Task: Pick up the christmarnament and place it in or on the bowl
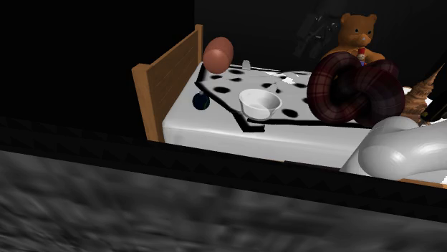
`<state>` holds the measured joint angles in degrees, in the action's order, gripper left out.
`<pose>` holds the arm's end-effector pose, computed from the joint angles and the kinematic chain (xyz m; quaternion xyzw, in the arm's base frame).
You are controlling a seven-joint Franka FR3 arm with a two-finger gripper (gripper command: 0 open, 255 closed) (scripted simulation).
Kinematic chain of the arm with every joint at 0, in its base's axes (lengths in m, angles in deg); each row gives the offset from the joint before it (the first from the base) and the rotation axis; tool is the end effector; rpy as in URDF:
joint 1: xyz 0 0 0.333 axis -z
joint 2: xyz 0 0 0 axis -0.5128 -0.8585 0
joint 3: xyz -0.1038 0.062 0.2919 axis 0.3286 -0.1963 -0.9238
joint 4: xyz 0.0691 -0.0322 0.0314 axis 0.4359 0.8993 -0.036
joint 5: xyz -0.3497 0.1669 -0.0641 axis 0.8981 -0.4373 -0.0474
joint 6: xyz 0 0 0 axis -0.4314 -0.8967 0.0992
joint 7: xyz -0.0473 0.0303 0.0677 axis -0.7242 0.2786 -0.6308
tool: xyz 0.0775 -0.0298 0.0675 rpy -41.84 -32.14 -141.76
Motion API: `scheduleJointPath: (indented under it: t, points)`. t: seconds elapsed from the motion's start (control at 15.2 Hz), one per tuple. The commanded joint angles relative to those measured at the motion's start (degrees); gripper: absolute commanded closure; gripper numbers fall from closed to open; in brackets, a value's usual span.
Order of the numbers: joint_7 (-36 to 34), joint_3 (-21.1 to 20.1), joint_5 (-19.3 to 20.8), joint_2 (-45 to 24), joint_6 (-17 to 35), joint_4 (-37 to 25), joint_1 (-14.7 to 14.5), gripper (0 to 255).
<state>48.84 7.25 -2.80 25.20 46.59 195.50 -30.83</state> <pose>0.2910 -0.0014 0.6388 -0.9950 0.0528 -0.0475 0.0696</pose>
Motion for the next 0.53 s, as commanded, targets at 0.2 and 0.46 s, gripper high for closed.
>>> scheduleJointPath:
  t: [0.2,0.46]
  points:
    - [-0.8,-1.7,-0.8,-0.6,8.2,4.7,-0.2,0]
    - [-2.0,-4.1,-1.9,-3.1,19.4,9.7,-0.5,0]
